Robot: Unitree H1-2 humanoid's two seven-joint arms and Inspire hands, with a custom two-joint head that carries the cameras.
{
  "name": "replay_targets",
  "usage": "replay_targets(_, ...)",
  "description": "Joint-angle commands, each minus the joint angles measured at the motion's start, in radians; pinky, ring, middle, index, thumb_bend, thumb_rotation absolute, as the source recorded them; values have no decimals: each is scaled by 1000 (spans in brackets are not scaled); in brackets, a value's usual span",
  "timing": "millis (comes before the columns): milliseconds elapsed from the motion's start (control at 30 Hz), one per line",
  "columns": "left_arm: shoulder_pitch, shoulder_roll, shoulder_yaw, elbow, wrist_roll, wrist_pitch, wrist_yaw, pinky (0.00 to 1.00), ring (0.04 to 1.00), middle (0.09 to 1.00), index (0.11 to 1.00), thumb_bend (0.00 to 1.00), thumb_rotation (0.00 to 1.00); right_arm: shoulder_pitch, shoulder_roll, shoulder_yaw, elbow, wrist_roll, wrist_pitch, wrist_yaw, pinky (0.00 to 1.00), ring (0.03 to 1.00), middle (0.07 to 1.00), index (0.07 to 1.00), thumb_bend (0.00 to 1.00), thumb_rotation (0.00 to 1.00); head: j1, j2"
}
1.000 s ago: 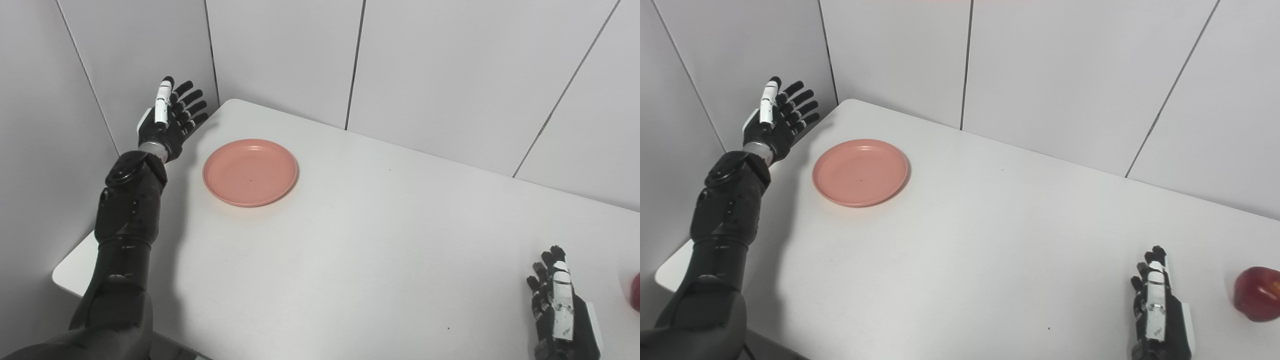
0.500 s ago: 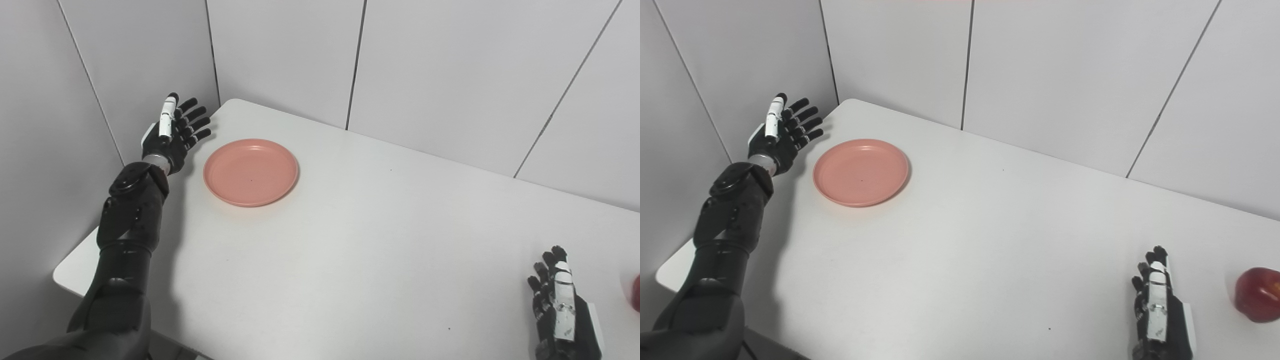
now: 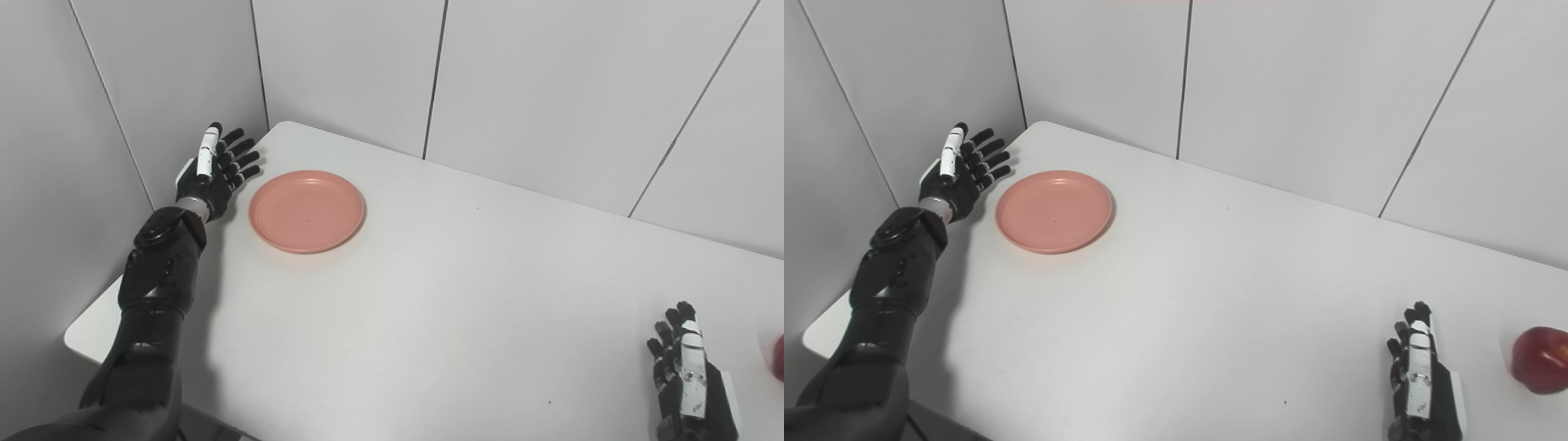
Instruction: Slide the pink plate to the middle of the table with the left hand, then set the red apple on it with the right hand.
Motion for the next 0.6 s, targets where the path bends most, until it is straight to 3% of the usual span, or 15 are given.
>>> replay_targets(0,-34,32,1,-19,-9,-45,-11,855,860,864,857,369,1000,-25,-1,-2,-36,-4,-21,1,1000,999,998,1000,132,1000,1,1)
replay_targets(567,-11,23,-12,2,1,-93,-8,841,850,842,834,387,1000,-25,1,-8,-48,1,-1,2,1000,1000,1000,1000,132,1000,3,5)
